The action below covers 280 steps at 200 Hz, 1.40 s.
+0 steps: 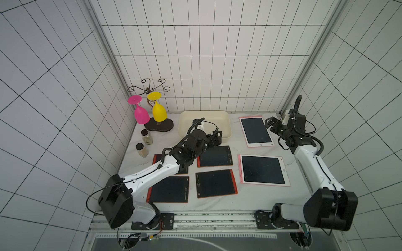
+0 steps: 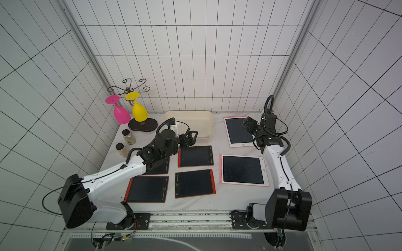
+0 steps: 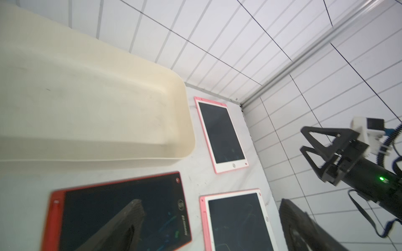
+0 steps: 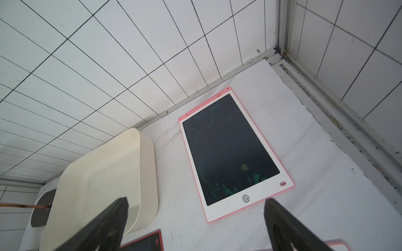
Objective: Take out the writing tablet from the storage box
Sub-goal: Place the writing tablet at the center of the board, then reset both arms
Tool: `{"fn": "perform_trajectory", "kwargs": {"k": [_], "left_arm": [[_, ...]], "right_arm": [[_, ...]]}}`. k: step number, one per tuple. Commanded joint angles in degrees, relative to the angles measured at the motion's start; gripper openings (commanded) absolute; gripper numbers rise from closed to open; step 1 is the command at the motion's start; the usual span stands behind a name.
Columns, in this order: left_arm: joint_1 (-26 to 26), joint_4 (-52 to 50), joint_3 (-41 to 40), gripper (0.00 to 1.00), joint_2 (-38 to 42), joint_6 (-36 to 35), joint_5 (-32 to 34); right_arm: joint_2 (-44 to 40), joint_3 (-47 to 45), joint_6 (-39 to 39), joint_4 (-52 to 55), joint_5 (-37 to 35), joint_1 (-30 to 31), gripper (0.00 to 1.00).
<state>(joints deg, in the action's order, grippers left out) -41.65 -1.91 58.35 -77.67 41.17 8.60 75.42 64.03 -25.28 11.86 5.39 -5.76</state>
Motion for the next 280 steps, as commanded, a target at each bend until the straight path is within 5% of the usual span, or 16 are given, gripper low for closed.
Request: {"fn": "perform_trajectory", "kwargs": {"k": [1,56,94,134,168,280], "left_arm": [[4.5,2.2,-3.8,0.97,4.5,-9.8,0.8],[11.5,3.9,-11.5,0.97,10.1,-24.7,10.9],[22.7,4.3,-16.4,0.97,11.9,-24.4,4.0],[28.3,21.5,-28.3,0.97,14.0,-35.4,6.5],[33.3,33.2,-36.1,0.97,13.8,-35.6,5.2],[33.9,46.3,-36.2,0.97,-1.3,-44.5,4.1]], "right_arm": [[-0.6,-3.3,0.4,-4.6,-3.4,-1.2,0.98],[-1.1,-10.7,3.3,-18.5,-1.9,-2.6,0.98],[-0.8,-16.1,8.5,-26.7,-4.7,-2.6,0.98],[-0.2,-21.3,16.2,-36.2,-5.2,-2.6,0.98],[-0.2,-27.2,18.7,-45.2,-3.5,-2.6,0.98],[0.0,-37.8,23.0,-56.1,-6.4,-2.6,0.99]]}}
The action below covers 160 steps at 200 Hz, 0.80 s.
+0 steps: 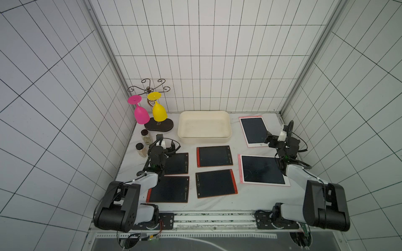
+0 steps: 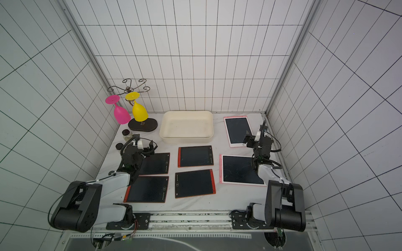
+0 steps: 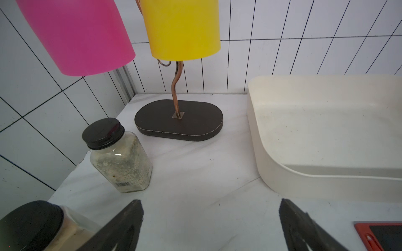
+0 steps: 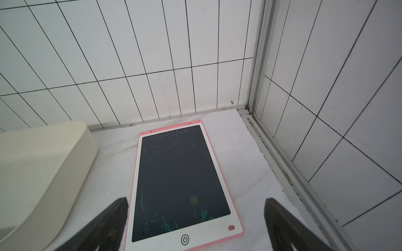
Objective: Take out the writing tablet from the storage box
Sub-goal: Reset both arms
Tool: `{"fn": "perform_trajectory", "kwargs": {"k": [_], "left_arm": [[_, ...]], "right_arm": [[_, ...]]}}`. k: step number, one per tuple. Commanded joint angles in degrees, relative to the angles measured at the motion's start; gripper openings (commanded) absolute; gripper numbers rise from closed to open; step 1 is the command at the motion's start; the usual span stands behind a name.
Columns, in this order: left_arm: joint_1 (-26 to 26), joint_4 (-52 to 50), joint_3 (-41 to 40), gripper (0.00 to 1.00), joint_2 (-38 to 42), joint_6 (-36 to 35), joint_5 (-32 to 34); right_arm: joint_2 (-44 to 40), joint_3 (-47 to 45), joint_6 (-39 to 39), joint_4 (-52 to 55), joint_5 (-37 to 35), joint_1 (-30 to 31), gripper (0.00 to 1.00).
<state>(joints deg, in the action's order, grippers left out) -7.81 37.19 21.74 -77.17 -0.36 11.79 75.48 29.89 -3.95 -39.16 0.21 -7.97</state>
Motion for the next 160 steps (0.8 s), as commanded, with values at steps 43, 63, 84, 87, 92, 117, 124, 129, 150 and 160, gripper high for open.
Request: {"fn": "perform_trajectory", "kwargs": {"k": [43,63,84,87,92,117,124,129,150,160], "left_arm": [[0.1,13.2,-0.7,0.97,-7.0,-2.1,3.2],[0.1,17.6,-1.4,0.97,-10.4,-2.3,3.3],[0.1,18.5,-1.5,0.97,-11.5,-2.1,3.8],[0.0,18.4,-1.4,0.97,-11.6,-2.1,3.9],[0.1,18.4,-1.5,0.97,-11.8,-2.1,4.0],[0.6,19.2,-1.2,0.97,-12.7,-1.7,3.3],[0.9,18.5,-0.9,0.97,-12.7,-1.4,3.0],[1.2,17.9,-0.7,0.97,-12.7,-1.2,2.6],[1.6,17.0,-0.3,0.97,-12.5,-0.8,1.7],[1.6,16.9,-0.2,0.97,-12.6,-0.8,1.7]], "right_arm": [[1.1,-7.5,0.2,-9.9,-0.7,-0.4,0.98],[2.5,-11.5,-1.7,-17.9,-0.4,-0.4,0.98],[4.1,-14.9,-0.2,-25.0,4.1,-0.3,0.99],[4.5,-15.2,0.0,-25.9,4.4,-0.3,0.98],[5.0,-15.8,0.1,-27.4,5.0,-0.3,0.98],[7.7,-18.2,1.7,-33.9,7.3,0.1,0.98],[8.8,-19.0,2.2,-36.6,7.4,0.7,0.98],[10.0,-19.7,2.8,-38.8,7.5,1.0,0.99],[13.7,-21.1,4.8,-45.1,8.7,2.5,0.98],[11.8,-19.7,5.6,-38.9,8.5,3.0,0.98]]}}
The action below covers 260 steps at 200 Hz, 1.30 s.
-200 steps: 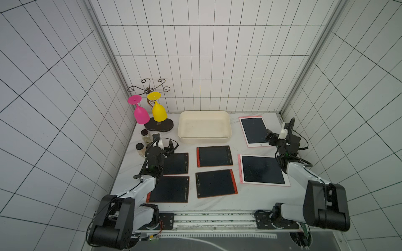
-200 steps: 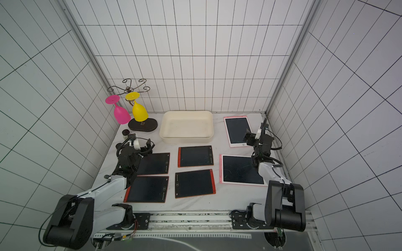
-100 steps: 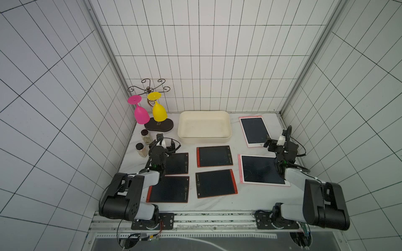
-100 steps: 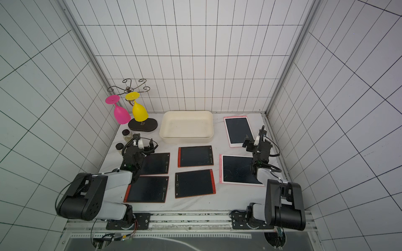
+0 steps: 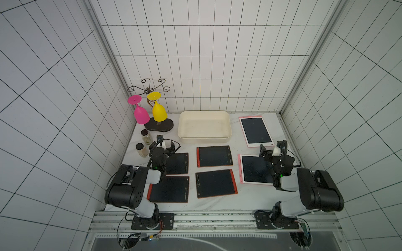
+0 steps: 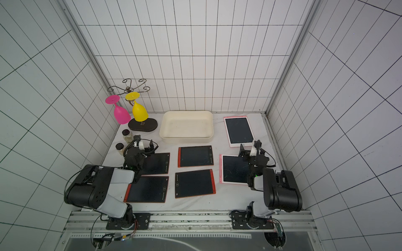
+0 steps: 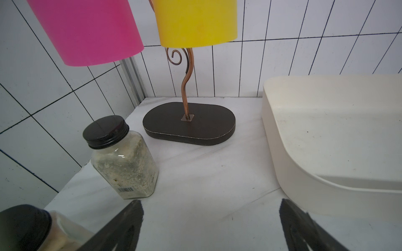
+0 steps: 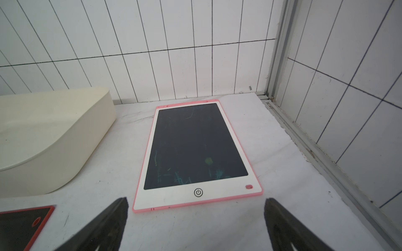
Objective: Take out the writing tablet from the storage box
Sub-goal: Reset both arms
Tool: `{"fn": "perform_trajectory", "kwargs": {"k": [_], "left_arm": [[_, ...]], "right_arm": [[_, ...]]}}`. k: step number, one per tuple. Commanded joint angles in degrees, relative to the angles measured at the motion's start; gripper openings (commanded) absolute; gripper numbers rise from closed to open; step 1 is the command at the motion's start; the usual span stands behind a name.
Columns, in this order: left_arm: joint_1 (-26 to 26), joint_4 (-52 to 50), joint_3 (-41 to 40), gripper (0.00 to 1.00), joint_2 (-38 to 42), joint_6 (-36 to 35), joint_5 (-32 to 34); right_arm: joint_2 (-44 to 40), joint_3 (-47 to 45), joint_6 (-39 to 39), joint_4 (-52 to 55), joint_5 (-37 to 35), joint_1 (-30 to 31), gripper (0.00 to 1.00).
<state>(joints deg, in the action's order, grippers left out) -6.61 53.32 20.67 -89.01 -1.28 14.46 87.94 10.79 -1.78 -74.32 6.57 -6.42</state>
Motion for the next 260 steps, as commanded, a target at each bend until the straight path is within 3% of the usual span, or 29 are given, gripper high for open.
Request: {"fn": "perform_trajectory", "kwargs": {"k": [1,21,33,260], "left_arm": [[0.4,0.8,0.8,0.97,-0.7,0.1,-1.0],[0.5,0.7,0.8,0.97,-0.7,0.1,-1.0],[0.5,0.7,0.9,0.97,-0.8,0.1,-1.1],[1.5,0.5,0.8,0.97,-0.5,0.1,-3.5]], "right_arm": [[-0.7,-0.4,3.5,-3.4,2.1,1.5,0.98],[1.1,1.9,3.8,-2.4,3.1,1.6,0.98],[0.7,4.4,4.1,3.9,3.4,1.5,0.98],[1.1,4.1,3.9,2.4,3.2,1.5,0.98]]}}
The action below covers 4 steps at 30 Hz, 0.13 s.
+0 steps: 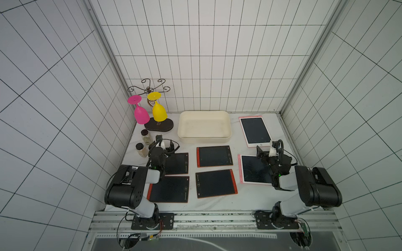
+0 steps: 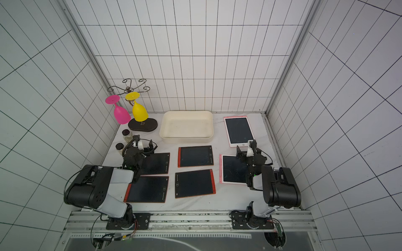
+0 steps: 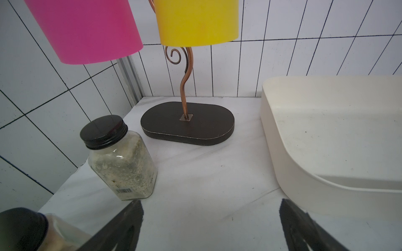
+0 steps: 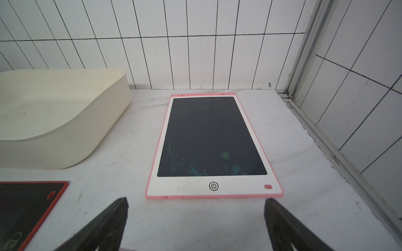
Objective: Take out the writing tablet from the storage box
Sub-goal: Reset both arms
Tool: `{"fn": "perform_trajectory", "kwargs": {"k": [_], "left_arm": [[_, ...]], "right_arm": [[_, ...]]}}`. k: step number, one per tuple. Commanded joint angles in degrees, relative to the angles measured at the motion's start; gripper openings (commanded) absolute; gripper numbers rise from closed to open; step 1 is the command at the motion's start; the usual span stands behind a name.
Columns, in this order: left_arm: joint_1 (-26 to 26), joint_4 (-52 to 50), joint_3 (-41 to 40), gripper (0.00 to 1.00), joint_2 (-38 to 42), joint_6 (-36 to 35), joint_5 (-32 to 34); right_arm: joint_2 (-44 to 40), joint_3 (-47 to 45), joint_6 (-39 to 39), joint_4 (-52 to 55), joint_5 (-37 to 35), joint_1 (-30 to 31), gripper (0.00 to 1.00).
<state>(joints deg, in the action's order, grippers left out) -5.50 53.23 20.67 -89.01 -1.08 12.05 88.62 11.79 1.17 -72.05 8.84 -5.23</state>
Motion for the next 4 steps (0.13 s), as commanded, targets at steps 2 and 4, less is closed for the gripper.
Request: {"fn": "perform_trajectory", "kwargs": {"k": [2,4], "left_arm": [[0.3,0.6,0.7,0.97,-0.5,0.0,-1.1],[0.4,0.6,0.7,0.97,-0.5,0.0,-1.2]], "right_arm": [[0.3,3.1,1.0,0.1,0.9,0.3,0.98],[0.2,2.9,1.0,-0.1,0.9,0.3,0.98]]}}
